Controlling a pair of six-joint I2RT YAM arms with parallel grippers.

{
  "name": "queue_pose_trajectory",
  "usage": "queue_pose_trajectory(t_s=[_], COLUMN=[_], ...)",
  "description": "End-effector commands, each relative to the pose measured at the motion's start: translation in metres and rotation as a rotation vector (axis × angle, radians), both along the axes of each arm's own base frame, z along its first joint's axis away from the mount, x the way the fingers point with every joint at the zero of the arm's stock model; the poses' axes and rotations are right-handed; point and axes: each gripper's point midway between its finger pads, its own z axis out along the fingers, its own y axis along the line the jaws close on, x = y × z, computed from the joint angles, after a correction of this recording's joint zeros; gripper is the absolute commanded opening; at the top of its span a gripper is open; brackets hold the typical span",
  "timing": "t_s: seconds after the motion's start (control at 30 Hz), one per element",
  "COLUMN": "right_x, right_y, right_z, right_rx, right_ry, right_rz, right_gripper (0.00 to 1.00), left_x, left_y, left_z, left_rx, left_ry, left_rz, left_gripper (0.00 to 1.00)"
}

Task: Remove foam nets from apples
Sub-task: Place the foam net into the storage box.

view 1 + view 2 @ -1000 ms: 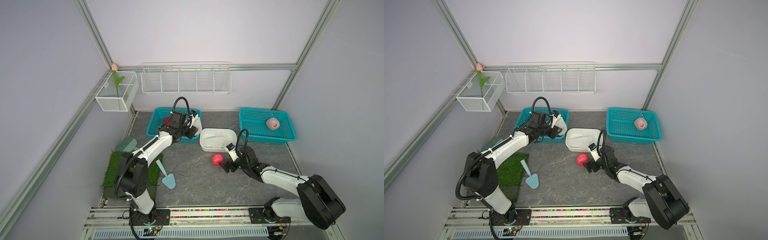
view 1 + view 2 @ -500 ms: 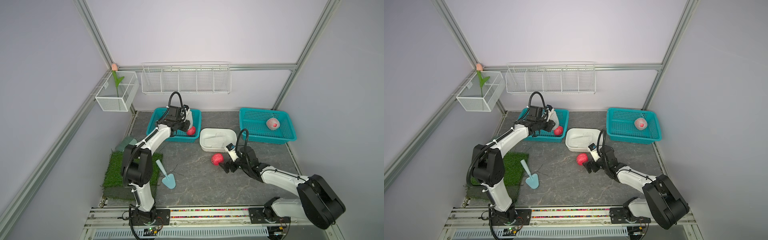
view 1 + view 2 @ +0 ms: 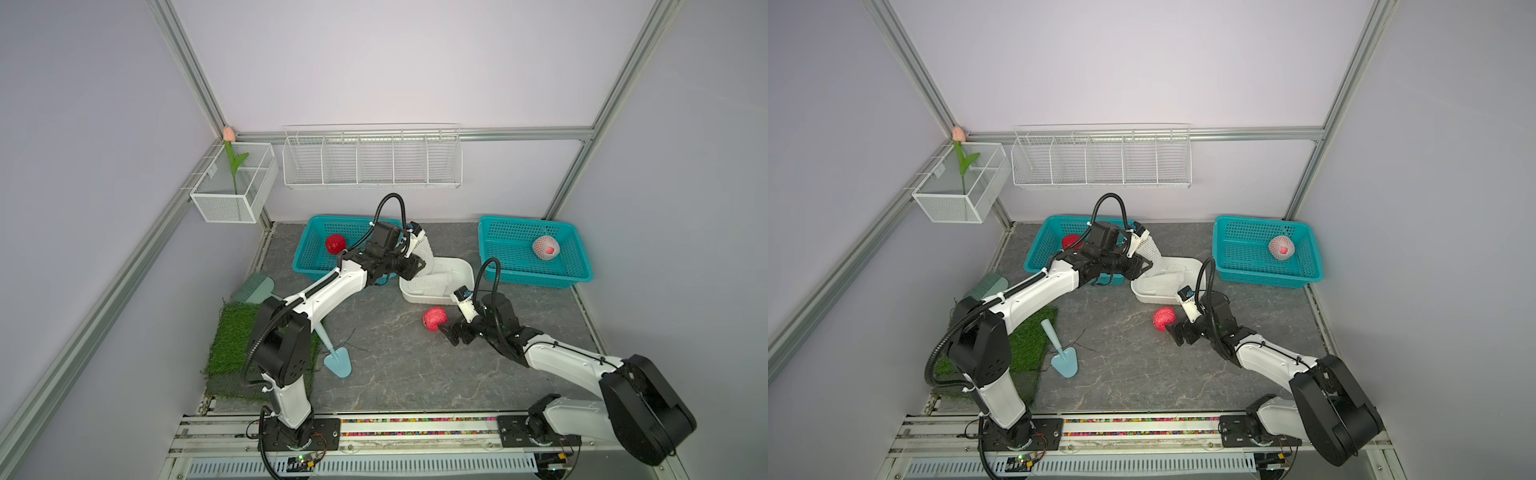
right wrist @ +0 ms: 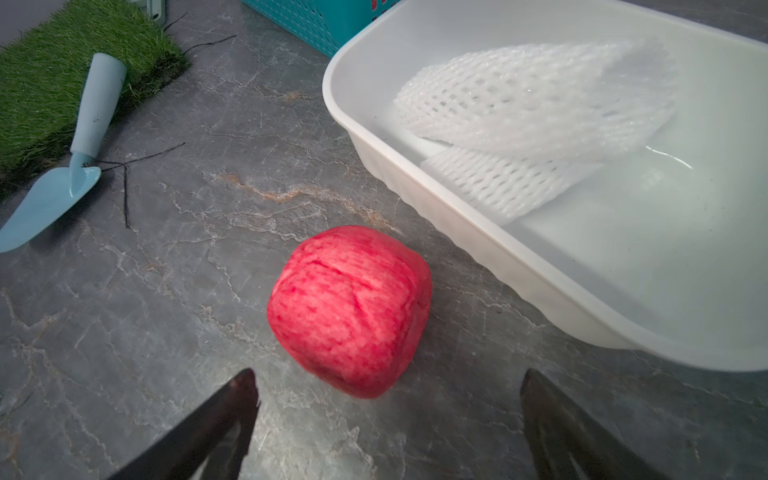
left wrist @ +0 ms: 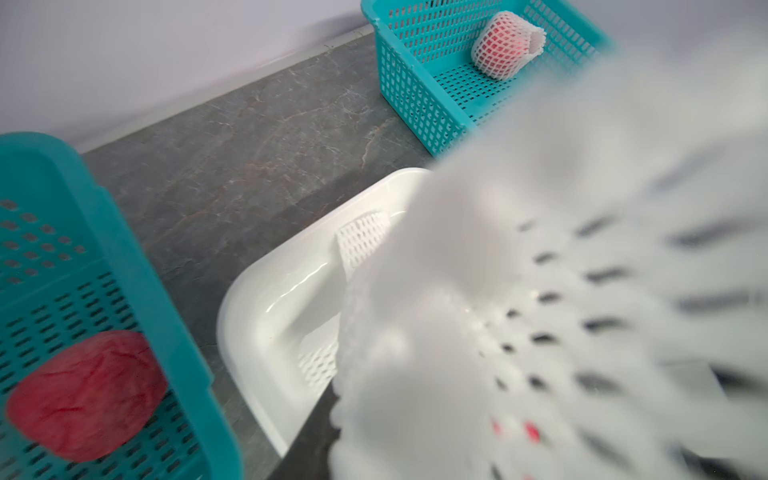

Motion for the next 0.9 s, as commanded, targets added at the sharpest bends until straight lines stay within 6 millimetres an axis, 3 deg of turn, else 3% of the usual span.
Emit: queue_pose_trajectory(t_s=[0.0, 0.2, 0.47, 0.57, 0.87], right_x=[-0.004, -0.005, -0.004, -0.004, -0.005], right_y=[-0.002, -0.004, -0.003, -0.005, -0.006], right_z=[0.004, 0.006, 0.006, 0.007, 0.008], right_rx=[0.015, 0.023, 0.023, 0.026, 0.029], right_ry=[-0.023, -0.037, -0.037, -0.042, -0.045], right_rz=[0.002, -0.006, -0.007, -0.013, -0.017], right_gripper=[0.99, 0.99, 0.98, 0.98, 0.97], left_x=[0.007, -0.003, 0.013, 0.014, 0.005], left_y=[-0.028, -0.074, -0.092, -0.093, -0.059], left_z=[-0.004, -0.017, -0.066, -0.079, -0.076], left_rx=[-0.137, -0.251, -0.248, -0.233, -0.051], left_ry=[0.114, 0.25, 0.446, 0.513, 0.437], left_rz=[0.003, -0.075, 0.023, 0.06, 0.122], left_gripper=[0.37, 0.38, 0.42, 0.46, 0.71])
